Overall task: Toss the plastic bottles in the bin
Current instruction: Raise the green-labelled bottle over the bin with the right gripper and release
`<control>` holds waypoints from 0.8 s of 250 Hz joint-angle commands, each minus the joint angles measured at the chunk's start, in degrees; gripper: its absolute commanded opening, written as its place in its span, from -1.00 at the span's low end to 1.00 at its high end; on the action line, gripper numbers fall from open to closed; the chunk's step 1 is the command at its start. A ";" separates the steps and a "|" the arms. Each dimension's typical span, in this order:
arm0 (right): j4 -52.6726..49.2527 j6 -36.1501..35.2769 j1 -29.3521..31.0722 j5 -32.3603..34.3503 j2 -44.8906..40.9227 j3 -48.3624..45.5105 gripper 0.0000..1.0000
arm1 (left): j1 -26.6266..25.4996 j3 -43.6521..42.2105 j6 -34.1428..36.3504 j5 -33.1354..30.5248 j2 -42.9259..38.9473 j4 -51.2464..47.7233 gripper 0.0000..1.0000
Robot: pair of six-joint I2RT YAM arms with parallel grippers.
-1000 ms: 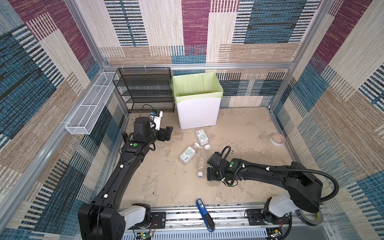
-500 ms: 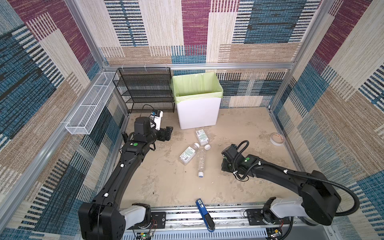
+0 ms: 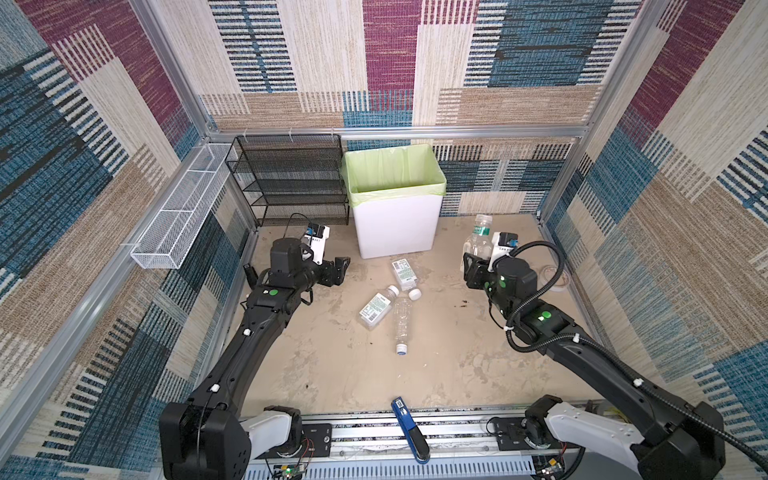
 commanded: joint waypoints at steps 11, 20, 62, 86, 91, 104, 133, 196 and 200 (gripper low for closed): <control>27.64 -14.16 -0.07 -1.03 -3.25 -2.80 -0.05 | -0.38 -1.75 -1.46 2.56 -1.25 4.77 0.66; 32.52 -16.51 -0.07 -2.20 -3.87 -3.45 -0.05 | -0.47 -2.08 -1.33 2.64 -1.52 5.12 0.66; 56.81 -25.85 -0.06 -7.62 -6.43 -7.43 -0.07 | -1.00 -3.32 -0.78 3.67 -2.58 6.88 0.66; 64.18 -29.24 -0.03 -9.15 -4.98 -5.59 -0.09 | -1.48 -3.77 -0.12 3.62 -2.93 7.22 0.65; 65.33 -29.68 -0.07 -9.52 -4.39 -5.16 -0.09 | -1.53 -3.76 0.05 3.61 -2.99 7.21 0.66; 67.33 -30.20 -0.07 -10.57 -2.49 -3.41 -0.09 | -1.78 -3.82 0.42 3.46 -3.18 7.13 0.66; 63.82 -28.01 -0.07 -12.03 4.63 5.58 -0.06 | -2.02 -3.95 0.87 2.66 -3.86 7.05 0.66; 0.56 -14.64 -3.14 -22.42 48.10 73.05 0.10 | -2.21 -3.85 1.31 2.07 -4.74 6.79 0.66; -3.72 -14.30 -3.28 -23.52 51.25 78.67 0.13 | -2.23 -3.85 1.37 2.04 -4.86 6.73 0.65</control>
